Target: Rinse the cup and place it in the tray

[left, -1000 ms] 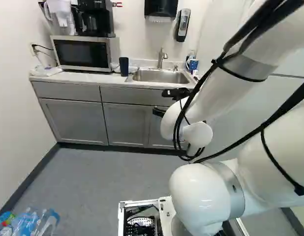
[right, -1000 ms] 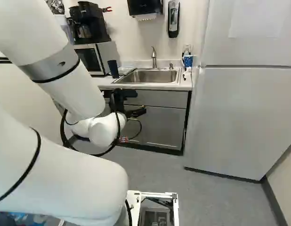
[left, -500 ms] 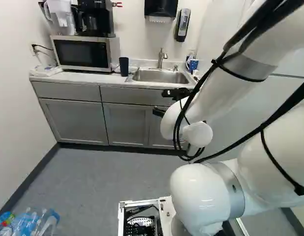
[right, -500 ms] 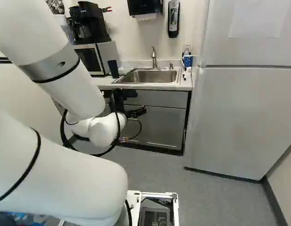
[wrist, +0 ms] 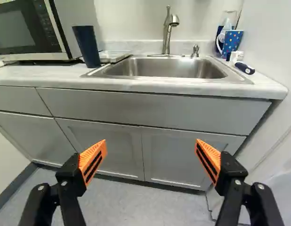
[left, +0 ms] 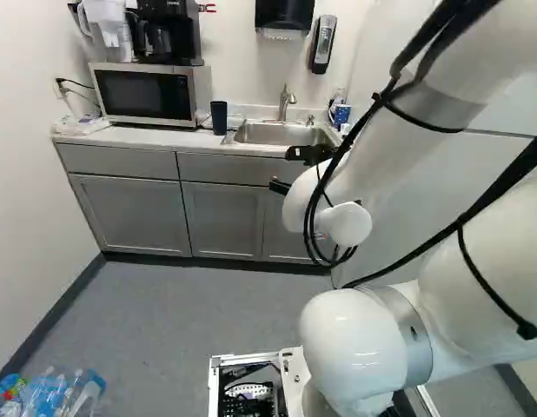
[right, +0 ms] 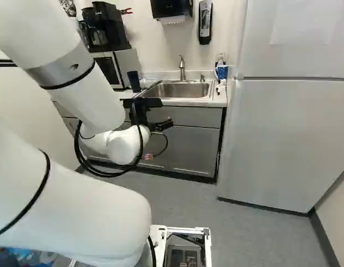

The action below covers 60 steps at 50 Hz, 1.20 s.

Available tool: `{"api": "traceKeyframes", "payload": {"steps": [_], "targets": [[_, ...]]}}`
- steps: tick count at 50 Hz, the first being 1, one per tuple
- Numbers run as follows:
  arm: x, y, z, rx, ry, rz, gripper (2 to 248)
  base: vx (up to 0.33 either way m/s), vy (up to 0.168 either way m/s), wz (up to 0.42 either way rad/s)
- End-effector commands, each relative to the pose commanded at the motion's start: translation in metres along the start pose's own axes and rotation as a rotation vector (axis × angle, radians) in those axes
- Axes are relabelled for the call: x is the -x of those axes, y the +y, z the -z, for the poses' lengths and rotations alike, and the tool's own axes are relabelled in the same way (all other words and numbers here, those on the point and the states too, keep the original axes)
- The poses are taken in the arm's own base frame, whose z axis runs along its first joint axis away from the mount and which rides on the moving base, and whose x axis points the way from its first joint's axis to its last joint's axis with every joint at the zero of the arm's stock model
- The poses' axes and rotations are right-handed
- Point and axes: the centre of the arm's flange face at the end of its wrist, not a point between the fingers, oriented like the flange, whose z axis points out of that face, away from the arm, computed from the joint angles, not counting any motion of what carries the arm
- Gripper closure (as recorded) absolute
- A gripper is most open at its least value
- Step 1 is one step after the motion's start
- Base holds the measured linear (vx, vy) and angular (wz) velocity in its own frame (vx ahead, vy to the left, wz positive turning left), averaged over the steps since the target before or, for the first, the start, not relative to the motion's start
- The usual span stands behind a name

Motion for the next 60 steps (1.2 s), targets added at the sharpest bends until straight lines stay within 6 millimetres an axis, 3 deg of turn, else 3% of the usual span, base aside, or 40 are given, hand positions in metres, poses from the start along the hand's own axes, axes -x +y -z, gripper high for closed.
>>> {"api": "traceKeyframes", "payload": {"steps": [25, 60], "targets": [[-0.038, 0.000, -0.033, 0.000, 0.056, 0.000, 3, 0.000, 0.000, 0.000], [-0.083, -0.002, -0.059, -0.006, 0.124, 0.001, 3, 0.000, 0.000, 0.000]]}}
